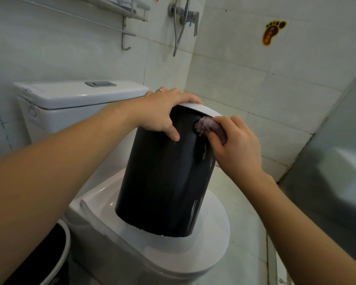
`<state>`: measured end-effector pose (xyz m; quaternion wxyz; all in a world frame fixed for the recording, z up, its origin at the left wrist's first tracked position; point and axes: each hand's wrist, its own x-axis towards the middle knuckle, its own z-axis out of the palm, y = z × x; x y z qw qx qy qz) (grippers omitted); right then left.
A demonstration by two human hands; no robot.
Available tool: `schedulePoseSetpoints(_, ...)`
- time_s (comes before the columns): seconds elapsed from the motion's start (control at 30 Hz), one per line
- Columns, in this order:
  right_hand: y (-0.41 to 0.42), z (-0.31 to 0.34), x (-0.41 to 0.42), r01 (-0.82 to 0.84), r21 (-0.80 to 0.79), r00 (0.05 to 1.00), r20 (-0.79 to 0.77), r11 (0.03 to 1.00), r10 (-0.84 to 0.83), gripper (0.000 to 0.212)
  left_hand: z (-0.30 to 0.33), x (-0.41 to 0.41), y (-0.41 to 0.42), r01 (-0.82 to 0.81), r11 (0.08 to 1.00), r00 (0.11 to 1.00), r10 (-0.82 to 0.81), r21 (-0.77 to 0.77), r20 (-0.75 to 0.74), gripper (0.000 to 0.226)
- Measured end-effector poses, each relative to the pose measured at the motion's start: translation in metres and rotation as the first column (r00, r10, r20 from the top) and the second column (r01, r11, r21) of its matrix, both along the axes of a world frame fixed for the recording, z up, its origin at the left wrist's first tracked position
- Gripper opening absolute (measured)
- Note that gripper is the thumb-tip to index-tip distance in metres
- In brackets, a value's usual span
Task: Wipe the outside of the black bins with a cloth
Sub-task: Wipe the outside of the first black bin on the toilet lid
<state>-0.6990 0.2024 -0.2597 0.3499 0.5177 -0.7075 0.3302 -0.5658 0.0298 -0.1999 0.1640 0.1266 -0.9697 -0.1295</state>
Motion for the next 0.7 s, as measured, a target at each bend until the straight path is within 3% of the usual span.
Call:
schedulePoseSetpoints(0.23,0.000,-0.002,0.003,-0.058,0.040,0.997,-0.042,0.998,0.060,0.025,-0.002,-0.001,-0.003,-0.010,1.000,1.000,0.011,0.018,-0.004,0.092)
schedulePoseSetpoints(0.37,0.013,-0.024,0.009,-0.201,0.168,0.960,-0.165,0.965,0.228,0.029,-0.003,-0.002,-0.004,-0.002,1.000,1.000,0.002,0.016,-0.016,0.093)
schedulePoseSetpoints(0.47,0.016,-0.027,0.007,-0.197,0.205,0.943,-0.229,0.959,0.243,0.027,-0.002,-0.003,-0.004,-0.005,1.000,1.000,0.006,0.021,-0.018,0.093)
schedulePoseSetpoints(0.7,0.000,-0.005,0.003,-0.023,0.035,1.000,-0.003,0.999,0.023,0.034,0.000,-0.002,0.001,-0.001,1.000,1.000,0.002,0.014,-0.016,0.090)
